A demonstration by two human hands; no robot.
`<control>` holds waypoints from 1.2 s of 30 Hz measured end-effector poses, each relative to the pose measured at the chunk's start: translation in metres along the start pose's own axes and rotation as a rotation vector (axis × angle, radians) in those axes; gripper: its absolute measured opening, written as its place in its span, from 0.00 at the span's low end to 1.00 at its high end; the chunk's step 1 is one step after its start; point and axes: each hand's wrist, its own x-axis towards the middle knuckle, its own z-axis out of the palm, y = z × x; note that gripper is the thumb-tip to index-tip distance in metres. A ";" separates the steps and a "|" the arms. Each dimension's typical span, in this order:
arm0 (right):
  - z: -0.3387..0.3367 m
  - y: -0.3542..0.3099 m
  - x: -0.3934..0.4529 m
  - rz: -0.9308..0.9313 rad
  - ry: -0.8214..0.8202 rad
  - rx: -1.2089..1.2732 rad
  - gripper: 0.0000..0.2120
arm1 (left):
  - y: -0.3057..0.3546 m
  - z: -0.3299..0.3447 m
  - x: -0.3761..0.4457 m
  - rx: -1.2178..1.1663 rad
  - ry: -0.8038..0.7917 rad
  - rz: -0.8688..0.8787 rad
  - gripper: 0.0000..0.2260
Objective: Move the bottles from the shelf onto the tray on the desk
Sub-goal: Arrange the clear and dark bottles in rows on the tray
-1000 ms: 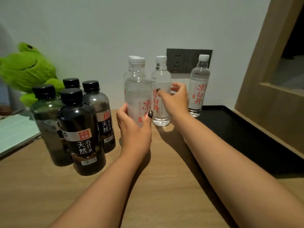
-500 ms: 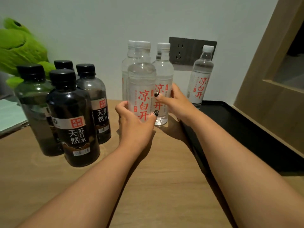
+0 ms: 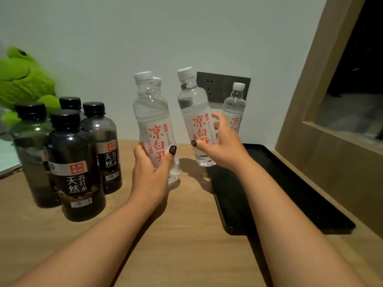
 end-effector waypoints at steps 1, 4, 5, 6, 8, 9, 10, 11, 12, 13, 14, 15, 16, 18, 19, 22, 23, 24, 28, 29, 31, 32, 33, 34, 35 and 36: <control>-0.015 0.002 -0.005 -0.013 0.010 -0.010 0.35 | 0.001 0.003 0.000 -0.009 -0.003 0.018 0.22; -0.058 0.019 -0.023 0.008 0.064 0.002 0.32 | 0.006 0.017 -0.005 -0.037 -0.081 0.058 0.21; -0.071 0.027 -0.030 0.037 0.090 0.009 0.32 | 0.007 0.023 -0.007 -0.050 -0.115 0.069 0.22; -0.082 0.039 -0.035 0.070 0.117 0.015 0.32 | 0.009 0.030 -0.009 -0.059 -0.146 0.083 0.23; -0.095 0.061 -0.042 0.146 0.171 0.016 0.34 | 0.012 0.045 -0.012 -0.060 -0.190 0.090 0.23; -0.099 0.071 -0.044 0.176 0.185 0.012 0.34 | 0.014 0.055 -0.011 -0.055 -0.198 0.082 0.22; -0.100 0.079 -0.045 0.198 0.189 0.011 0.35 | 0.016 0.065 -0.010 -0.053 -0.198 0.070 0.20; -0.099 0.085 -0.045 0.217 0.190 0.021 0.35 | 0.018 0.074 -0.008 -0.055 -0.193 0.051 0.19; -0.098 0.090 -0.045 0.235 0.194 0.044 0.34 | 0.020 0.083 -0.006 -0.069 -0.180 0.031 0.19; -0.097 0.094 -0.044 0.250 0.202 0.078 0.34 | 0.020 0.092 -0.003 -0.079 -0.162 0.013 0.21; -0.093 0.095 -0.043 0.263 0.205 0.113 0.34 | 0.018 0.098 0.000 -0.078 -0.134 -0.003 0.25; -0.089 0.096 -0.041 0.272 0.207 0.133 0.34 | 0.017 0.102 0.003 -0.068 -0.116 -0.020 0.28; -0.086 0.098 -0.039 0.279 0.208 0.128 0.34 | 0.015 0.106 0.006 -0.065 -0.107 -0.034 0.32; -0.083 0.104 -0.031 0.287 0.180 0.051 0.32 | 0.010 0.112 0.013 -0.070 -0.107 -0.065 0.33; -0.083 0.108 -0.026 0.308 0.150 -0.012 0.32 | 0.009 0.113 0.013 -0.078 -0.122 -0.083 0.32; -0.087 0.117 -0.006 0.389 0.068 -0.179 0.38 | 0.004 0.115 0.014 -0.129 -0.206 -0.117 0.33; -0.087 0.118 0.001 0.407 0.072 -0.194 0.39 | 0.003 0.115 0.015 -0.143 -0.235 -0.121 0.35; -0.086 0.120 0.007 0.414 0.085 -0.185 0.39 | 0.001 0.115 0.017 -0.157 -0.252 -0.118 0.37; -0.066 0.135 0.023 0.449 0.103 -0.117 0.34 | -0.003 0.119 0.020 -0.219 -0.274 -0.140 0.35; -0.059 0.142 0.025 0.443 0.111 -0.119 0.33 | -0.004 0.119 0.020 -0.258 -0.272 -0.151 0.34; -0.049 0.150 0.028 0.437 0.133 -0.114 0.33 | -0.003 0.118 0.020 -0.297 -0.265 -0.156 0.33; -0.048 0.152 0.029 0.439 0.135 -0.123 0.33 | -0.001 0.117 0.019 -0.301 -0.263 -0.156 0.32; -0.047 0.153 0.029 0.448 0.138 -0.141 0.33 | -0.001 0.117 0.020 -0.297 -0.261 -0.160 0.31; -0.048 0.153 0.029 0.451 0.148 -0.160 0.33 | 0.001 0.116 0.020 -0.299 -0.253 -0.162 0.31; -0.048 0.154 0.030 0.451 0.164 -0.164 0.32 | 0.001 0.116 0.020 -0.301 -0.247 -0.168 0.32; -0.048 0.154 0.030 0.450 0.181 -0.157 0.32 | 0.002 0.116 0.020 -0.310 -0.244 -0.172 0.33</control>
